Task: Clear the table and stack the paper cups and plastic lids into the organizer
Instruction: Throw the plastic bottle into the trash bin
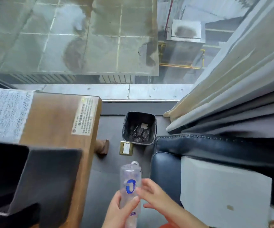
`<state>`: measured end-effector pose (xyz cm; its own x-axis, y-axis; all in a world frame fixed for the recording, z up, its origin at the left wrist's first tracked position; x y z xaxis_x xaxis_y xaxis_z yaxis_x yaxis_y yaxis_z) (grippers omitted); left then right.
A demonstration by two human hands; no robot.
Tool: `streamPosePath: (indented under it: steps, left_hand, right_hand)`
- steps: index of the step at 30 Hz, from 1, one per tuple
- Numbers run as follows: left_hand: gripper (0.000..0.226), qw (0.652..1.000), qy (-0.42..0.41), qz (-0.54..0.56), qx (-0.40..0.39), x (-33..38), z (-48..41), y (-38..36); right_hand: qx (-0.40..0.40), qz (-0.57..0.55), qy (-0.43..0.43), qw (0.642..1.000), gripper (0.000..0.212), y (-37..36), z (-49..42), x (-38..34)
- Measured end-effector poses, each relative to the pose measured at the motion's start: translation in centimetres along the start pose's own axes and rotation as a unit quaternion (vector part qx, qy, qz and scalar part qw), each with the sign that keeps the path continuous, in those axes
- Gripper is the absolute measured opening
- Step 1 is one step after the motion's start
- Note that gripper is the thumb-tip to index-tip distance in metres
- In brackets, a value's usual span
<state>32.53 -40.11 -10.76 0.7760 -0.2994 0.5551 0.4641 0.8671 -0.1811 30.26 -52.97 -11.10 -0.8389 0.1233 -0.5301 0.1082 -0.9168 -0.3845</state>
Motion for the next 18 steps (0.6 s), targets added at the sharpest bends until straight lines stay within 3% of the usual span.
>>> streamPosePath:
  steps: [4, 9, 12, 15, 18]
  left_hand:
    - [0.043, 0.997, 0.039, -0.063, 0.014, 1.0, -4.7, -0.3]
    - [0.053, 0.991, 0.064, -0.120, 0.010, 2.1, -13.2, 0.2]
    - [0.057, 0.982, 0.082, -0.172, 0.006, 3.2, -19.0, 0.1]
    - [0.042, 0.971, 0.093, -0.216, -0.034, 4.4, -25.0, -0.5]
    - [0.041, 0.961, 0.094, -0.249, -0.076, 5.2, -30.2, -0.7]
  right_hand:
    - [-0.002, -0.029, -0.005, 1.000, 0.026, 3.7, -3.1, -0.3]
    - [0.031, -0.129, 0.015, 0.991, 0.036, 8.5, -9.2, -0.2]
    - [0.092, -0.170, 0.029, 0.981, 0.040, 12.0, -12.6, 0.1]
    - [0.153, -0.190, 0.040, 0.969, 0.041, 16.3, -15.8, -0.1]
    - [0.166, -0.193, 0.043, 0.966, 0.042, 20.1, -18.8, -0.4]
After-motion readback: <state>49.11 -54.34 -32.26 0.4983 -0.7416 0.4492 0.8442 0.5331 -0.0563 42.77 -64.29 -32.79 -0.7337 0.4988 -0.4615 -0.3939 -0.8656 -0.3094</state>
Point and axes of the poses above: each hand's wrist, its own z-axis away from the middle knuckle, its own y-axis out of the back of the hand, x = y × z, the point moved 8 cm from there along -z, towards the middle knuckle, and after that the axes turned 14 degrees about -x, right-handed, at the moved point
